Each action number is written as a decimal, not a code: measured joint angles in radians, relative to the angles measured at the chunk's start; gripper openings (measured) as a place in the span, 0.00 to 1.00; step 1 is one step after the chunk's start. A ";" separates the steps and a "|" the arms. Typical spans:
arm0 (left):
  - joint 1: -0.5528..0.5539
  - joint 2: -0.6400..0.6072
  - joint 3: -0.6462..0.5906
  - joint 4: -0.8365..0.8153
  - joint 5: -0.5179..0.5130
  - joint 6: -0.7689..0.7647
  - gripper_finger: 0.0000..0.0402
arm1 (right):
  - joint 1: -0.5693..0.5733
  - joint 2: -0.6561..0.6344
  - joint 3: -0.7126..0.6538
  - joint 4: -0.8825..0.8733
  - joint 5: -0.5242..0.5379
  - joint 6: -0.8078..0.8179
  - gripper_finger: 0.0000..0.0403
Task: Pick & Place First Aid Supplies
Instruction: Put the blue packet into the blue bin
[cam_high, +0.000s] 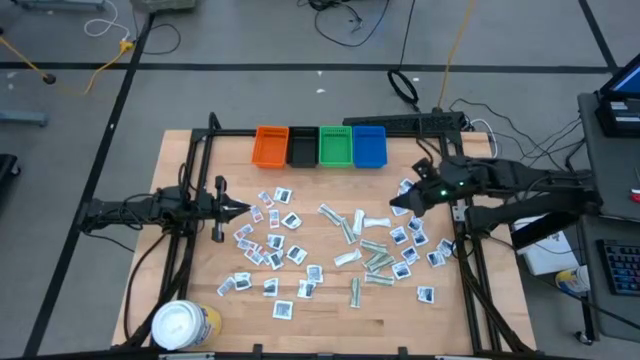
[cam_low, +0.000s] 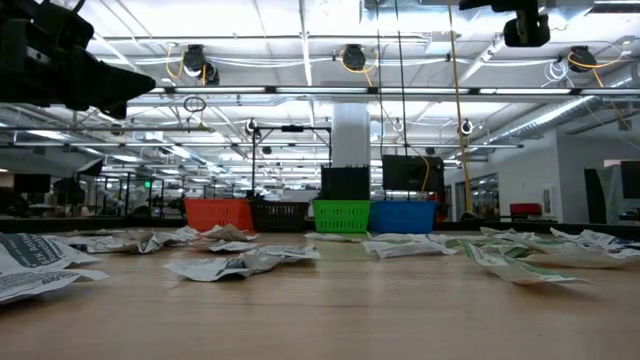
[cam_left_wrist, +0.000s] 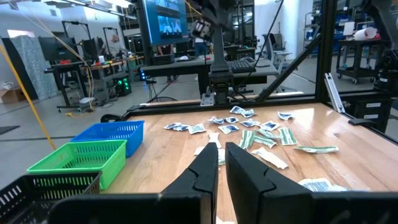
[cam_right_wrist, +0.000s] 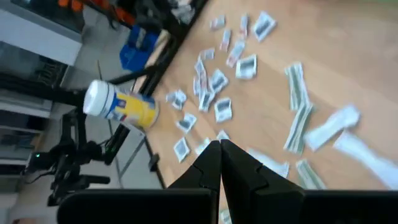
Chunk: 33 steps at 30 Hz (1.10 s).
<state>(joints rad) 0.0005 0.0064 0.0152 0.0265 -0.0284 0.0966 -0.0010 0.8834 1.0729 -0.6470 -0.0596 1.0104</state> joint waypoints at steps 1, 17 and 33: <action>0.000 0.000 0.000 0.000 0.000 0.000 0.09 | 0.000 0.010 0.000 -0.006 -0.003 0.009 0.02; 0.000 0.000 0.000 0.000 0.000 0.000 0.09 | -0.164 0.167 0.000 -0.286 -0.016 -0.030 0.00; 0.000 0.000 0.000 0.000 0.000 0.000 0.09 | -0.420 0.335 0.000 -0.709 0.114 -0.125 0.00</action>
<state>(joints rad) 0.0006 0.0067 0.0154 0.0265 -0.0284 0.0967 -0.4211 1.2189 1.0725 -1.3563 0.0547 0.8851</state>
